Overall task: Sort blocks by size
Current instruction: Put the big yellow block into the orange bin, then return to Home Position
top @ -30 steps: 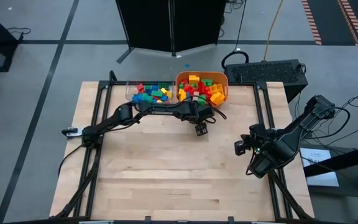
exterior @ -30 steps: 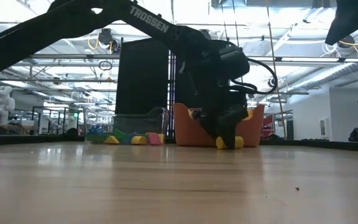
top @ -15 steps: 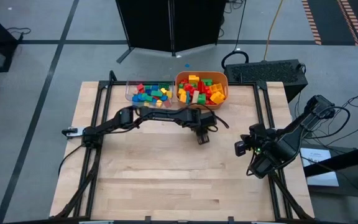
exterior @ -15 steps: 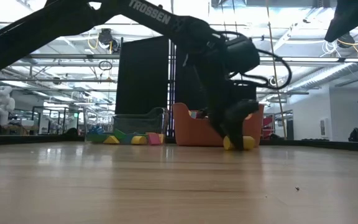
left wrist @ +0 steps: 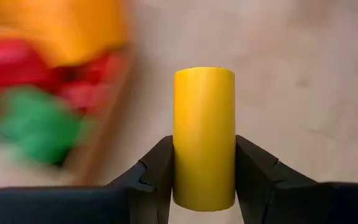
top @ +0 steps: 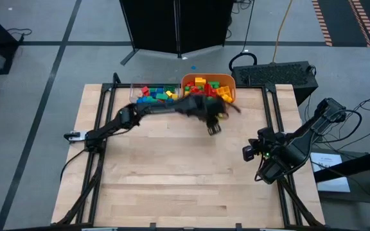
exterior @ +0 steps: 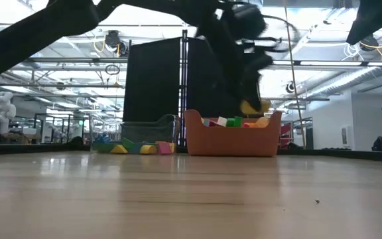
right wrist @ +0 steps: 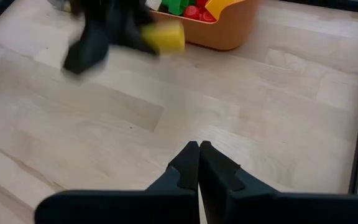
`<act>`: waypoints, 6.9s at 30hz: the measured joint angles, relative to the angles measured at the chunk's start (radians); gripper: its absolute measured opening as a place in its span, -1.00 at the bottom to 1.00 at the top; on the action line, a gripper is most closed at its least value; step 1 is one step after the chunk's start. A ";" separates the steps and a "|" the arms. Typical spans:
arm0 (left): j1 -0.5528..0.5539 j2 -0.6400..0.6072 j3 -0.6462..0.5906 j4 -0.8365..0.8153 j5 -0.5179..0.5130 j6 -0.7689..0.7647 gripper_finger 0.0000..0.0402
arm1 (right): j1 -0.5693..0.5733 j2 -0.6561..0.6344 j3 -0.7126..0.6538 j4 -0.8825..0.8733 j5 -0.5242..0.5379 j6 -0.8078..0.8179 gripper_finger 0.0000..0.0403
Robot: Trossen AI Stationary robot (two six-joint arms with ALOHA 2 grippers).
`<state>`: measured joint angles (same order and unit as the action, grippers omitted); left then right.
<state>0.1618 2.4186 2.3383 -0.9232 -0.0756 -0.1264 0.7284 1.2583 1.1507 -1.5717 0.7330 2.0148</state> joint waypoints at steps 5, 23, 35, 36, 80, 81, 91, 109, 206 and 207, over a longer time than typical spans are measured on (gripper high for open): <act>0.088 -0.081 0.007 -0.024 -0.058 -0.018 -0.39 | 0.000 0.000 0.000 0.000 0.000 -0.011 -1.00; 0.371 -0.039 0.007 -0.069 -0.027 -0.097 -0.39 | 0.000 -0.001 0.000 0.001 0.002 -0.035 -1.00; 0.345 -0.036 0.007 -0.154 -0.025 -0.102 0.41 | 0.000 -0.001 0.000 0.001 0.002 -0.097 -1.00; 0.338 -0.041 0.007 -0.172 -0.025 -0.096 0.46 | 0.000 -0.002 0.000 0.001 0.012 -0.097 -0.99; 0.287 -1.435 -0.408 0.038 0.327 0.113 0.58 | -0.006 -0.964 -0.231 0.914 0.262 -1.681 -1.00; 0.275 -1.486 -0.508 0.099 0.335 0.106 0.58 | -0.006 -0.985 -0.298 1.038 0.215 -1.724 -1.00; 0.219 -1.992 -1.470 0.803 0.194 -0.248 0.58 | -0.006 -1.042 -0.647 1.829 -0.084 -2.192 -0.99; 0.218 -2.416 -1.890 0.961 0.335 -0.283 0.58 | -0.013 -1.254 -0.573 1.303 -0.077 -1.955 -0.97; 0.202 -2.417 -2.333 0.981 0.250 -0.128 0.58 | -0.013 -1.249 -1.136 1.626 -0.499 -2.079 -0.97; 0.202 -2.417 -2.333 0.981 0.250 -0.128 0.58 | -0.013 -1.249 -1.136 1.626 -0.499 -2.079 -0.97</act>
<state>0.3641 0.0013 0.0051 0.0582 0.1745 -0.2546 0.7155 0.0093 0.0151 0.0547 0.2338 -0.0647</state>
